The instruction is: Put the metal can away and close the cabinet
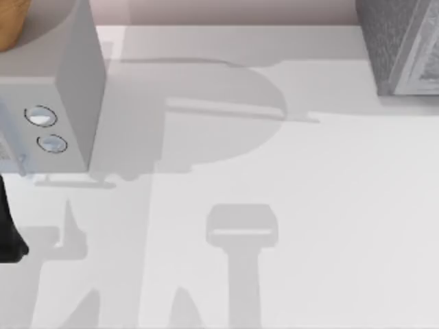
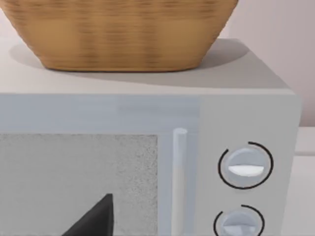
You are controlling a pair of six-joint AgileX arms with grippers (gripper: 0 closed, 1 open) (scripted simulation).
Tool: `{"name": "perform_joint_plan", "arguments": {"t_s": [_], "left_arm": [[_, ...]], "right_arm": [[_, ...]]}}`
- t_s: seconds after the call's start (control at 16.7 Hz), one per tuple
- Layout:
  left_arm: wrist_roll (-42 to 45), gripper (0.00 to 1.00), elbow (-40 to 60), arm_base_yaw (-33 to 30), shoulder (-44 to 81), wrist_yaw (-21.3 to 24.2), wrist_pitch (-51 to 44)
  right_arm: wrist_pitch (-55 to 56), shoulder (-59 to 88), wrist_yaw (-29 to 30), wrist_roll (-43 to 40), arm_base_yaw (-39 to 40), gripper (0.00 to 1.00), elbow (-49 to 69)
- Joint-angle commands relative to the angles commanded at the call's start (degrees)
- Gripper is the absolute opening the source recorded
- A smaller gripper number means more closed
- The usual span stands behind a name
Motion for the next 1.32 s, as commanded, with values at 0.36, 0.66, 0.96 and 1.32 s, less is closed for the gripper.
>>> {"name": "perform_joint_plan", "arguments": {"t_s": [0.36,0.66,0.96,1.32], "left_arm": [[0.00,1.00,0.00,0.00,0.00,0.00,0.00],[0.00,1.00,0.00,0.00,0.00,0.00,0.00],[0.00,1.00,0.00,0.00,0.00,0.00,0.00],[0.00,1.00,0.00,0.00,0.00,0.00,0.00]], "right_arm": [[-20.10,-1.58,-1.28,-0.30,-1.54,1.00,20.03],[-46.58,-4.66,-1.86,-0.44,-2.14,1.00,42.49],[-72.82,-8.67,-1.62,-0.29,-1.64,1.00,62.59],[-87.08,-11.78,-0.97,-0.01,-0.83,1.00,75.14]]}}
